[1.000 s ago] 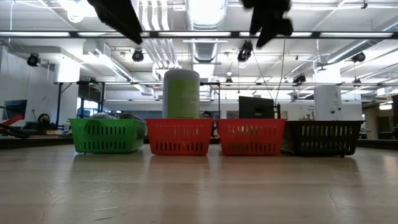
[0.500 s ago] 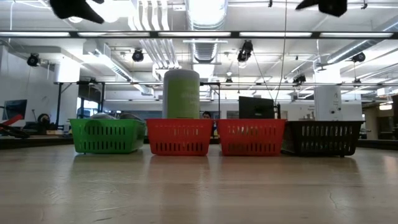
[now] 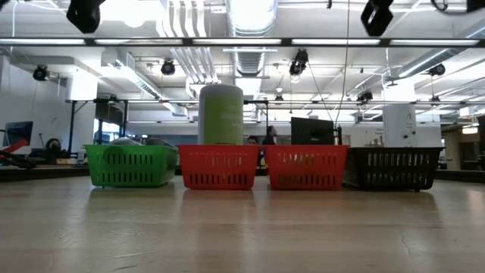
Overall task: Pick & Place Travel size toiletries
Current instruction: Return to Home Position
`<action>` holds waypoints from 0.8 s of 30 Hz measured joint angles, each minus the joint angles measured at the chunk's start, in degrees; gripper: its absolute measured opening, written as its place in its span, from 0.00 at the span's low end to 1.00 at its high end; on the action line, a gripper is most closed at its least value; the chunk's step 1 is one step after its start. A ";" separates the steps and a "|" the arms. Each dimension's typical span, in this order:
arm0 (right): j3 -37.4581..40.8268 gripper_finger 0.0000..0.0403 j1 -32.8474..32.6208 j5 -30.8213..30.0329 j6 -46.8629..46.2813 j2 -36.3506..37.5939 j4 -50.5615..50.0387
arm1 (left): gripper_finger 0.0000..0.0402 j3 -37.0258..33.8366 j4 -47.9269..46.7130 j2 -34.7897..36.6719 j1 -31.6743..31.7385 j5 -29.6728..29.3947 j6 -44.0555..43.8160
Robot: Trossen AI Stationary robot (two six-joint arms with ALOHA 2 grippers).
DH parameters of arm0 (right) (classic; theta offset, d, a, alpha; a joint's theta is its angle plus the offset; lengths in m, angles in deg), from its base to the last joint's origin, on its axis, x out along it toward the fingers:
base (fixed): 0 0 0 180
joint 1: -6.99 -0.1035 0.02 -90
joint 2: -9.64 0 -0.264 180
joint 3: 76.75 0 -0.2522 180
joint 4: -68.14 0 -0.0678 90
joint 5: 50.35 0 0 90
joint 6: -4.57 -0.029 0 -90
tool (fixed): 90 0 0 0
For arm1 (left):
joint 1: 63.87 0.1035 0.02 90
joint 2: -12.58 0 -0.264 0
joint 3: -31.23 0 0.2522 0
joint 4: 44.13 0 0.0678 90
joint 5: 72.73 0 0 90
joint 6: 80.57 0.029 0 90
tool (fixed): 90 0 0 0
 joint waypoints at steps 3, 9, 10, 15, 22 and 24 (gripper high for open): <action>6.82 0.34 0.29 1.35 1.86 0.35 11.55 | 0.73 -6.38 9.71 3.69 0.03 0.13 2.70; 17.46 0.28 1.59 1.04 0.90 2.53 20.64 | 0.73 -16.88 12.27 12.71 0.48 0.09 -1.78; 18.80 0.28 1.65 1.14 0.60 3.12 21.31 | 0.73 -18.39 11.93 14.20 0.48 0.55 -2.57; 24.49 0.23 1.90 1.13 -2.75 5.98 21.19 | 0.73 -24.31 12.35 20.95 0.48 0.18 -3.98; 31.44 0.17 1.79 1.45 -6.58 6.08 21.07 | 0.73 -27.07 4.96 22.00 0.48 -2.64 -4.09; 32.65 0.15 1.81 1.36 -6.43 5.74 19.06 | 0.73 -27.00 2.98 21.53 0.48 -2.43 -4.02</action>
